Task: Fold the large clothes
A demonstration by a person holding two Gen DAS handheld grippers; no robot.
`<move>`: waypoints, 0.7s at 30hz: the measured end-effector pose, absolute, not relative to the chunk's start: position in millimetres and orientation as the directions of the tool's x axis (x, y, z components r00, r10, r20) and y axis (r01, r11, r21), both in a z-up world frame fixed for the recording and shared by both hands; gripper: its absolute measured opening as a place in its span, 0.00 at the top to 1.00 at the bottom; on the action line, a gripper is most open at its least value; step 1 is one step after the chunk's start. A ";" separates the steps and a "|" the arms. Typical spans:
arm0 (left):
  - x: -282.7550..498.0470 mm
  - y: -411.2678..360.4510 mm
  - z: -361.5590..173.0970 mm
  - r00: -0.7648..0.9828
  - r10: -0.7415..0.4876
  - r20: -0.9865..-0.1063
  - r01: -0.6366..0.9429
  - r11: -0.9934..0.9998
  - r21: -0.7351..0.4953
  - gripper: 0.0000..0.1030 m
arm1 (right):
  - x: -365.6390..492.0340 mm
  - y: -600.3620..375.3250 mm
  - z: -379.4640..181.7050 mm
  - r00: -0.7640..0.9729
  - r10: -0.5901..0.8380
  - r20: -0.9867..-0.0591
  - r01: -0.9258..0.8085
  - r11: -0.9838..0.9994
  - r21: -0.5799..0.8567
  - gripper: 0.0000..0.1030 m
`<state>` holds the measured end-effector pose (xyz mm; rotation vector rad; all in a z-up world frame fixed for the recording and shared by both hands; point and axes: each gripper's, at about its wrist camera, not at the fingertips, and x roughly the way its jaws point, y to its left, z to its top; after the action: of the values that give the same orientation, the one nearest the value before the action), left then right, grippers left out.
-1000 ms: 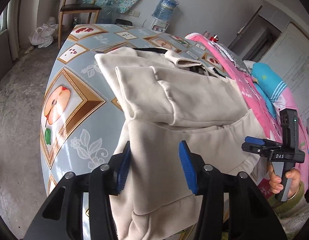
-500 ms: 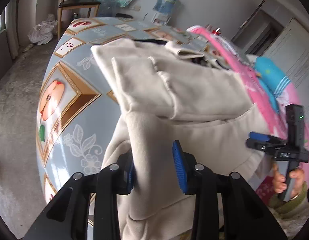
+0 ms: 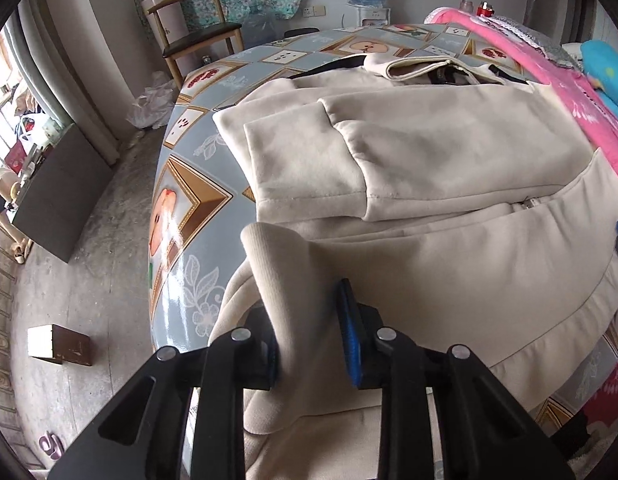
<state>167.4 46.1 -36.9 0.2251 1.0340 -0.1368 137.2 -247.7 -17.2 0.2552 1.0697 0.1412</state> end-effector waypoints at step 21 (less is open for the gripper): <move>166.3 37.0 -36.8 0.501 0.061 -0.863 0.147 0.977 0.154 0.76 | 138.1 -238.0 -23.0 0.471 0.084 -0.878 0.011 0.995 0.101 0.10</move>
<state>166.3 37.0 -36.8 0.2188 1.0471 -0.0527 138.1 -238.0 -23.0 0.0968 1.0798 0.0450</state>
